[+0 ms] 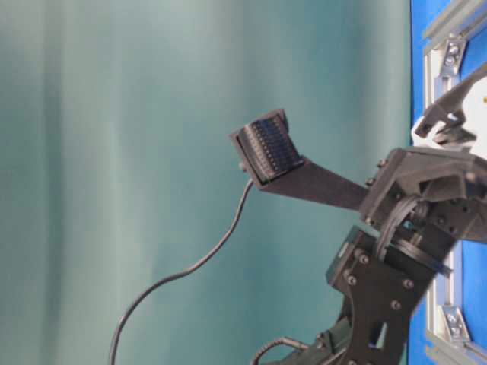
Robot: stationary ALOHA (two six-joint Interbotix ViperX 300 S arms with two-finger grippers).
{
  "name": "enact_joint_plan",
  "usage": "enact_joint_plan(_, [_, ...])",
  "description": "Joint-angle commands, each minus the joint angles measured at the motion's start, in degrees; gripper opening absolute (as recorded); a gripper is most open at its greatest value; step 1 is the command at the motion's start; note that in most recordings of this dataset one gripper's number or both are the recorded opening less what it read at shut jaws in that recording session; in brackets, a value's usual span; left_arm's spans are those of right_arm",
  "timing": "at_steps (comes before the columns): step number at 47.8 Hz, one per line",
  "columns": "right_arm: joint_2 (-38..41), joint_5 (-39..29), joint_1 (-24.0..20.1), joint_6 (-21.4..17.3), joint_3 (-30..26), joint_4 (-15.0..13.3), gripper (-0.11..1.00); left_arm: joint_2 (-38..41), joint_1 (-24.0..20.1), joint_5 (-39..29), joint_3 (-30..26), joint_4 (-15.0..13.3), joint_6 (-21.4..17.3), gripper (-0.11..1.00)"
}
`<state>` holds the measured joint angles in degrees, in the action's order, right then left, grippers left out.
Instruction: Insert the wire through the string loop located on the right side.
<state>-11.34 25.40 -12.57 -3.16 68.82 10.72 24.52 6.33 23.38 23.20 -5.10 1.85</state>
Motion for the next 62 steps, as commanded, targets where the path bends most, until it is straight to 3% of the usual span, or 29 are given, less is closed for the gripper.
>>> enact_joint_plan(1, [-0.4,0.4,0.1,0.0,-0.8,0.1,-0.04,-1.0,-0.1,-0.4,-1.3,0.1,0.1,0.86])
enact_joint_plan(17, [-0.4,0.3,0.0,0.0,-0.8,0.1,-0.04,-0.6,-0.1,-2.2,-2.5,0.1,0.1,0.84])
enact_joint_plan(22, [-0.4,0.4,0.0,0.0,-0.8,0.1,-0.04,-0.5,0.1,-3.2,-2.9,0.2,0.5,0.78])
enact_joint_plan(24, [-0.4,0.3,0.0,0.0,-0.7,0.1,-0.04,-0.4,0.2,-3.3,-3.2,0.2,0.4,0.70])
enact_joint_plan(33, [-0.4,0.4,0.0,0.0,-0.8,0.1,-0.04,-0.4,0.3,-3.1,-3.4,0.2,-0.3,0.15])
enact_joint_plan(35, [-0.4,0.3,0.0,0.0,-0.8,0.1,-0.04,-0.4,0.3,-3.0,-3.4,0.2,-0.4,0.08])
enact_joint_plan(54, [-0.4,-0.1,0.0,0.0,-0.7,0.1,-0.02,-0.4,0.3,-2.5,-3.4,0.2,-0.3,0.08])
enact_joint_plan(58, [-0.4,-0.4,0.0,-0.1,-0.7,0.2,0.06,-0.4,0.3,-2.5,-3.4,0.2,-0.3,0.08])
enact_joint_plan(62, [-0.4,-0.3,0.0,-0.1,-0.7,1.0,0.24,-0.4,0.3,-2.5,-3.4,0.2,-0.3,0.08])
